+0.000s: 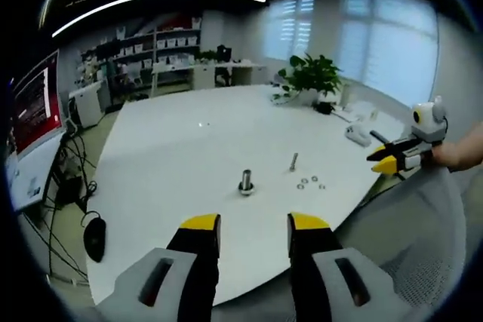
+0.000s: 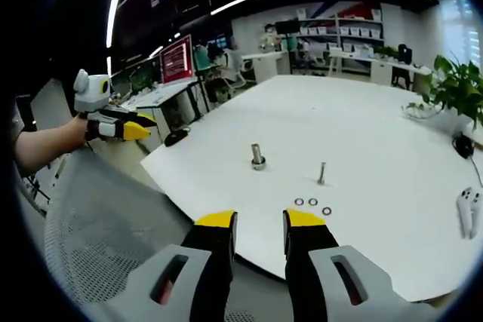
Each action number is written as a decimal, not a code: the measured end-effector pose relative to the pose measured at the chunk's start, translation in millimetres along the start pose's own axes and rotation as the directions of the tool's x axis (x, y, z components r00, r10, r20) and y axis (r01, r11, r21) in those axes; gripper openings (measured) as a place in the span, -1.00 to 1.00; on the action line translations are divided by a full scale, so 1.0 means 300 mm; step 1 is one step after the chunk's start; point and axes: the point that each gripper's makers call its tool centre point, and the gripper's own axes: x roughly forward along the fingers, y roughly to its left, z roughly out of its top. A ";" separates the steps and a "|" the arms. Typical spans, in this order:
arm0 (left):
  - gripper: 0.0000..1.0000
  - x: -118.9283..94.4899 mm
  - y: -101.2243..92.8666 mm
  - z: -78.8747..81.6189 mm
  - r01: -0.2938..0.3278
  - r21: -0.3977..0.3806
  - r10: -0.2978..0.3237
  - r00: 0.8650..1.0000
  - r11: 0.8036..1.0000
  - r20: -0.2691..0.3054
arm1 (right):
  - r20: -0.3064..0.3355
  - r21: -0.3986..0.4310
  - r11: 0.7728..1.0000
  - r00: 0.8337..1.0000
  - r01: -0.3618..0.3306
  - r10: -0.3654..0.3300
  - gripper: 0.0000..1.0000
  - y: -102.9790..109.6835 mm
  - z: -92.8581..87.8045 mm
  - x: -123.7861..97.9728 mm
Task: Place the washer onto the threaded stud by aligning its center hole with the stud, sliding it down to the base, and recovering from edge contact or off-axis alignment until the washer reaches the visible bottom stop.
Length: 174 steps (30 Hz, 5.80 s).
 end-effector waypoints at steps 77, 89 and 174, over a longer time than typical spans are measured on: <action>-0.47 0.044 0.010 -0.151 0.022 0.131 0.003 0.982 0.991 -0.189 | -0.296 -0.111 0.992 0.955 -0.058 0.023 -0.35 -0.331 -0.319 0.354; -0.47 0.042 0.010 -0.141 0.024 0.130 -0.002 0.985 0.991 -0.171 | -0.408 -0.212 0.966 0.912 -0.146 0.048 -0.49 -0.334 -0.331 0.395; -0.50 0.046 0.012 -0.162 0.030 0.129 -0.003 0.979 0.991 -0.202 | -0.624 -0.465 0.825 0.780 -0.322 -0.046 -0.73 -0.406 -0.179 0.431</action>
